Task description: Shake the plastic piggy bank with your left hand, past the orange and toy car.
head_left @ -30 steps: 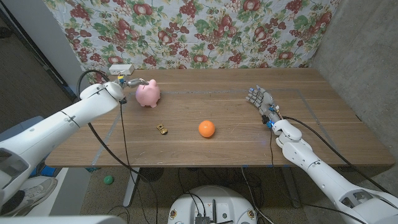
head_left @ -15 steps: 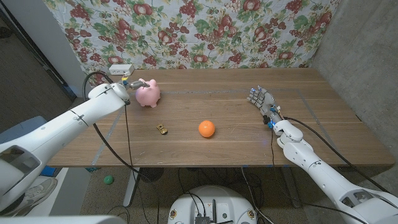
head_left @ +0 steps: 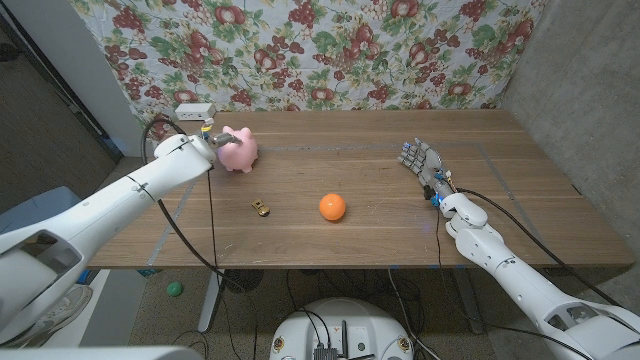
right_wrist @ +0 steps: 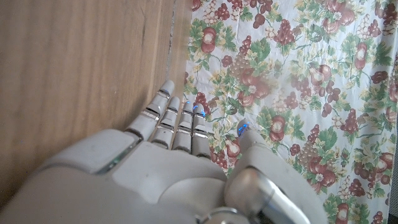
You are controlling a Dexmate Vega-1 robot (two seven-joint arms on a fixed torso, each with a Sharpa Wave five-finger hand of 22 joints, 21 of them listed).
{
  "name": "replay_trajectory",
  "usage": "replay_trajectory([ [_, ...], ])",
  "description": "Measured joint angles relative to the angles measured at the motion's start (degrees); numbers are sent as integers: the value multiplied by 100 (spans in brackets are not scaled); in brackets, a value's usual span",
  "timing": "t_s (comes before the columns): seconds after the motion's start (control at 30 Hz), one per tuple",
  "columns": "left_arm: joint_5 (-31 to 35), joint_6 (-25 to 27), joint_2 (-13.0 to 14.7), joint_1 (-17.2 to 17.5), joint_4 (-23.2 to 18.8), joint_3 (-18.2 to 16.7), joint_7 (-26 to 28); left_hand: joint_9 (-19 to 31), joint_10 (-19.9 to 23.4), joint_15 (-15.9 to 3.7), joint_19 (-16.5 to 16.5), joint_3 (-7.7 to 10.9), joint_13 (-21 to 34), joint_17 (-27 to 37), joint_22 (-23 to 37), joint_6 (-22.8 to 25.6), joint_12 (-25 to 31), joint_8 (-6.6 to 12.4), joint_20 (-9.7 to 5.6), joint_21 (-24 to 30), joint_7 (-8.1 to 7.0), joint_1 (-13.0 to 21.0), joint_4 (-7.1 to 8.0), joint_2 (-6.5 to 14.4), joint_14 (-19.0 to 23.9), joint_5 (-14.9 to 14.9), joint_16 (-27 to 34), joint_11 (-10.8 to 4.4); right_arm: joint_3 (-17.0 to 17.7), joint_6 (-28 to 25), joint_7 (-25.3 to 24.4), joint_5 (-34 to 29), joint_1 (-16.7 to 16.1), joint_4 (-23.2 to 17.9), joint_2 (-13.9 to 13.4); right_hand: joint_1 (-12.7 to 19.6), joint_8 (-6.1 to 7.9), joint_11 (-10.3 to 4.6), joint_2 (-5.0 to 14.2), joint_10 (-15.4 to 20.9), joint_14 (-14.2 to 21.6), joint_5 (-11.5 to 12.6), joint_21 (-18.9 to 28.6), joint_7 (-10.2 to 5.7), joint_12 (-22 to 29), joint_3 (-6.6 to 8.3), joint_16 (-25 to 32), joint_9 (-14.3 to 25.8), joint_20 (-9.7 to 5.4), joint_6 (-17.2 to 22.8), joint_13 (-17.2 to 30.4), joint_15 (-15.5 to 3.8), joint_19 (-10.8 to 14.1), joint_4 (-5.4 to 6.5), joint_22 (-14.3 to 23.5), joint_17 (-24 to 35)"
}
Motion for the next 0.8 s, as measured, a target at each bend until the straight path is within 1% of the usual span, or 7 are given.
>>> replay_trajectory([
  [0.1,-36,-38,-27,-26,35,26,9,0,0,20,0,0,0,0,0,0,0,23,0,0,0,23,0,-23,20,23,0,0,5,7,1,1,6,21,5,0,0,0,0,0,0,0,0,31,0,0,0,0,0,31,0,0,0,0,0,-10],
  [0.23,-58,-60,-82,-57,86,69,38,0,0,20,31,-48,0,0,0,0,0,23,30,0,0,20,2,-26,20,23,0,0,7,15,1,1,8,27,7,0,0,0,0,0,0,0,-33,31,0,0,0,0,0,31,0,0,0,0,0,-9],
  [0.37,-76,-61,-142,-71,126,92,77,0,0,42,43,-49,0,0,0,0,0,23,43,0,0,7,1,-43,43,23,0,0,15,16,3,5,23,59,11,0,0,0,0,0,0,0,-33,31,0,25,0,0,0,31,0,0,-1,-25,0,-9],
  [0.47,-97,-45,-204,-75,159,95,133,0,9,72,72,-49,0,-1,0,0,0,-5,71,0,0,35,1,-70,73,23,0,75,16,16,12,9,35,77,13,0,0,0,0,0,0,0,-55,31,0,25,0,0,0,31,0,0,-1,-24,0,-9],
  [0.57,-112,-26,-264,-75,187,95,161,0,23,81,102,-49,0,-1,0,1,0,-5,102,0,0,59,1,-94,82,23,0,105,17,16,28,12,44,91,14,0,0,0,0,0,0,0,-55,31,0,24,0,0,0,31,0,0,-1,-24,0,-9],
  [0.7,-178,37,-363,-74,241,83,237,0,0,122,134,-95,0,-1,0,32,0,-5,133,0,31,58,0,-93,86,23,0,145,19,15,45,17,72,137,17,0,0,-1,0,0,0,0,-55,31,0,24,0,0,0,31,0,0,-1,-24,0,-9],
  [0.8,-267,72,-431,-74,293,42,306,-1,0,155,133,-95,0,-1,0,32,0,-5,133,0,31,58,0,-92,112,23,0,144,21,9,63,23,102,189,25,0,0,0,0,-1,0,0,-77,31,0,24,0,0,0,31,0,0,-1,-24,0,-9],
])
